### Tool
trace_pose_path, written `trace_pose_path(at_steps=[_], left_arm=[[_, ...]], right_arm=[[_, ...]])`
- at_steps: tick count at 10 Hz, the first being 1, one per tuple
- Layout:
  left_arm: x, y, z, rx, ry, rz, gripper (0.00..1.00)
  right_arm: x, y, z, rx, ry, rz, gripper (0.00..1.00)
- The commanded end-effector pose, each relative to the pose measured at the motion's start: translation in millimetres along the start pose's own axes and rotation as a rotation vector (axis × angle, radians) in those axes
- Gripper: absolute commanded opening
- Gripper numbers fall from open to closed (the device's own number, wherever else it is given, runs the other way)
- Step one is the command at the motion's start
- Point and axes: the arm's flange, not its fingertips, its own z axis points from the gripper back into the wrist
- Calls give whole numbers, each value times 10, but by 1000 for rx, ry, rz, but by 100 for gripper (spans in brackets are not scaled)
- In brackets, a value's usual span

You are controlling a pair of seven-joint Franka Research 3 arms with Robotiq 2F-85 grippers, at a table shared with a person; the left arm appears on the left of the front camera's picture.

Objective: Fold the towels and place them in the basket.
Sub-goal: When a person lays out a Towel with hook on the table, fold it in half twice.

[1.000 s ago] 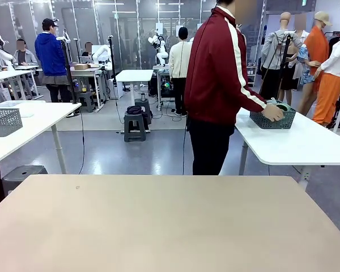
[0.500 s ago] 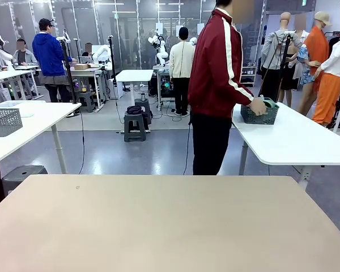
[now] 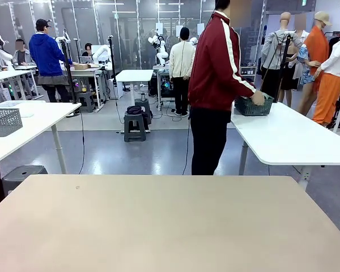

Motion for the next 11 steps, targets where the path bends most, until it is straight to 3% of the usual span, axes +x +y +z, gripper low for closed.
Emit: trace_pose_path(at_steps=[1, 11], left_arm=[[7, -3, 14, 0, -5, -1, 100], [7, -3, 14, 0, -5, -1, 100]], right_arm=[[-46, 36, 74, -7, -11, 3, 100], [-46, 36, 74, -7, -11, 3, 100]])
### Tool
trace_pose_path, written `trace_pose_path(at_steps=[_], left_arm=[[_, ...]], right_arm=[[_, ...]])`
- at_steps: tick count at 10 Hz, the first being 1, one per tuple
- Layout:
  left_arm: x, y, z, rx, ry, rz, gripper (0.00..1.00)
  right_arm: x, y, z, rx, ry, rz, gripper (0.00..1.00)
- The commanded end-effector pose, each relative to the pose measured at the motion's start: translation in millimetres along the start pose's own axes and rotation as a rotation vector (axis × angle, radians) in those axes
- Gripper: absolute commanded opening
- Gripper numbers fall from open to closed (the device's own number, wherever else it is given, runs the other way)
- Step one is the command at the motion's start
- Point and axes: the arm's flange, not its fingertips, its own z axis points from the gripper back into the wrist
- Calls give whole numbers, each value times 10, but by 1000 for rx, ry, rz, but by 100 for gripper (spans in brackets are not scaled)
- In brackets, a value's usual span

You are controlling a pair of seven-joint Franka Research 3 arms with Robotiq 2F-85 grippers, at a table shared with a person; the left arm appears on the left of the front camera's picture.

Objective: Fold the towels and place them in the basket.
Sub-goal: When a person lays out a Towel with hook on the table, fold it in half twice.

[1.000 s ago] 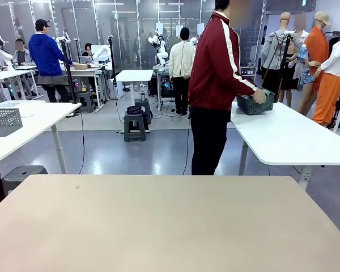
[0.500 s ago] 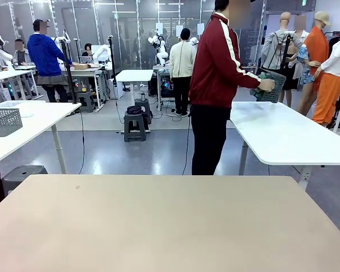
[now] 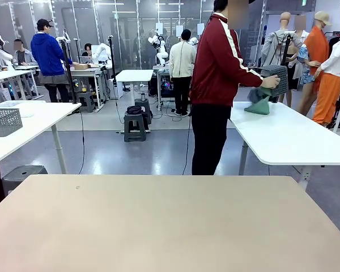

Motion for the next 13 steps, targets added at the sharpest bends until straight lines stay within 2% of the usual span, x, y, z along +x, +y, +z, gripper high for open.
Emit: trace_pose_path(at_steps=[1, 13], left_arm=[[7, -3, 14, 0, -5, -1, 100], [7, -3, 14, 0, -5, -1, 100]], right_arm=[[-46, 36, 74, -7, -11, 3, 100], [-46, 36, 74, -7, -11, 3, 100]])
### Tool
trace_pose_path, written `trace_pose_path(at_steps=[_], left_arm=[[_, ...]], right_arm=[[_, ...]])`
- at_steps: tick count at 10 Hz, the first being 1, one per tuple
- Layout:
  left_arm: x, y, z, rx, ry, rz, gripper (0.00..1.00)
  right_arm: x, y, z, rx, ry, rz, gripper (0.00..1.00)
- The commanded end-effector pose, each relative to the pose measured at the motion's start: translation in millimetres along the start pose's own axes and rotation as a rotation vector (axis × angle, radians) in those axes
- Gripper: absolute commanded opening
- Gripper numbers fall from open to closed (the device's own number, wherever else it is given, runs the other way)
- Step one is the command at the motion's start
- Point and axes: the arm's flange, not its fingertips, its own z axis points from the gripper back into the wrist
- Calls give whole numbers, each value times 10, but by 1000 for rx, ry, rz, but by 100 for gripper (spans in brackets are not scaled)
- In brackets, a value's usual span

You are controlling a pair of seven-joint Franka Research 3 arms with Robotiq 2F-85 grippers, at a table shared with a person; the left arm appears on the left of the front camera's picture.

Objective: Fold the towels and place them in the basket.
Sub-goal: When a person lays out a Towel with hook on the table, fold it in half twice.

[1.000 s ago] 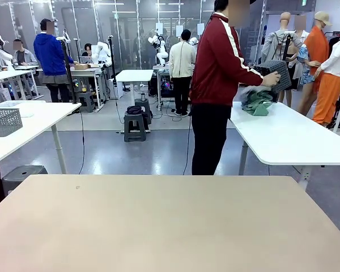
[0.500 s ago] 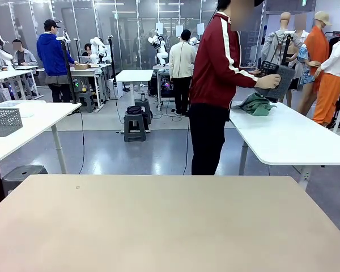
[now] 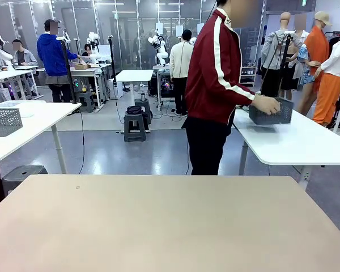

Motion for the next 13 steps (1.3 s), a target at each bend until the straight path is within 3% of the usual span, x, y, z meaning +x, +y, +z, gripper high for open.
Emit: trace_pose_path(at_steps=[1, 13], left_arm=[[7, -3, 14, 0, -5, -1, 100], [7, -3, 14, 0, -5, -1, 100]], right_arm=[[-46, 36, 74, -7, -11, 3, 100], [-46, 36, 74, -7, -11, 3, 100]])
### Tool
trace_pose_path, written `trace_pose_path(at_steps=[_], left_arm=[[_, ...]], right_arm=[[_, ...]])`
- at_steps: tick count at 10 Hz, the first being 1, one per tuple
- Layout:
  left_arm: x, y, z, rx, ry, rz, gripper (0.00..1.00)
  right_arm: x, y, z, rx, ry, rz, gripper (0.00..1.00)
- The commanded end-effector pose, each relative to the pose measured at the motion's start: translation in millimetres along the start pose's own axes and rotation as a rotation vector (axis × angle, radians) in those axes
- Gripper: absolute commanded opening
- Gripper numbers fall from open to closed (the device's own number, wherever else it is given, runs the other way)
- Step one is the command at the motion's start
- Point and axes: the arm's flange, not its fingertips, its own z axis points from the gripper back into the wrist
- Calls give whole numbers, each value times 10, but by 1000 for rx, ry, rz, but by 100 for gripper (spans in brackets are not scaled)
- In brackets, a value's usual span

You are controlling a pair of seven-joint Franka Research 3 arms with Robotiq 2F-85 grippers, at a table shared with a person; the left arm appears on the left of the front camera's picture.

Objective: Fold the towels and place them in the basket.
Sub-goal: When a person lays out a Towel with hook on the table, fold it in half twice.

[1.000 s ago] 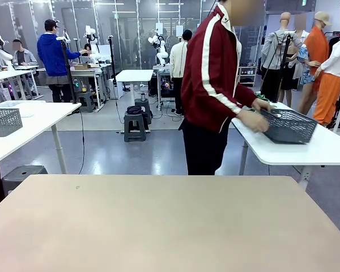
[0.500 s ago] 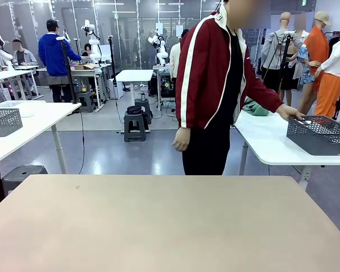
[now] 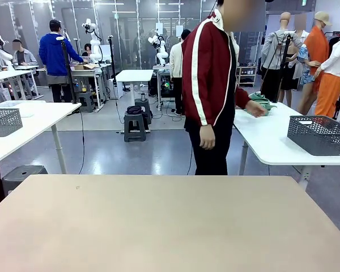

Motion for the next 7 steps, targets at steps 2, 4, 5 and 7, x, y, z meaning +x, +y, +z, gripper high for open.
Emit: trace_pose_path(at_steps=[2, 4, 5, 7], left_arm=[[7, -3, 14, 0, -5, -1, 100], [7, -3, 14, 0, -5, -1, 100], [7, -3, 14, 0, -5, -1, 100], [7, -3, 14, 0, -5, -1, 100]], right_arm=[[-46, 36, 74, -7, -11, 3, 100], [-46, 36, 74, -7, -11, 3, 100], [-46, 36, 74, -7, -11, 3, 100], [-46, 36, 74, -7, -11, 3, 100]])
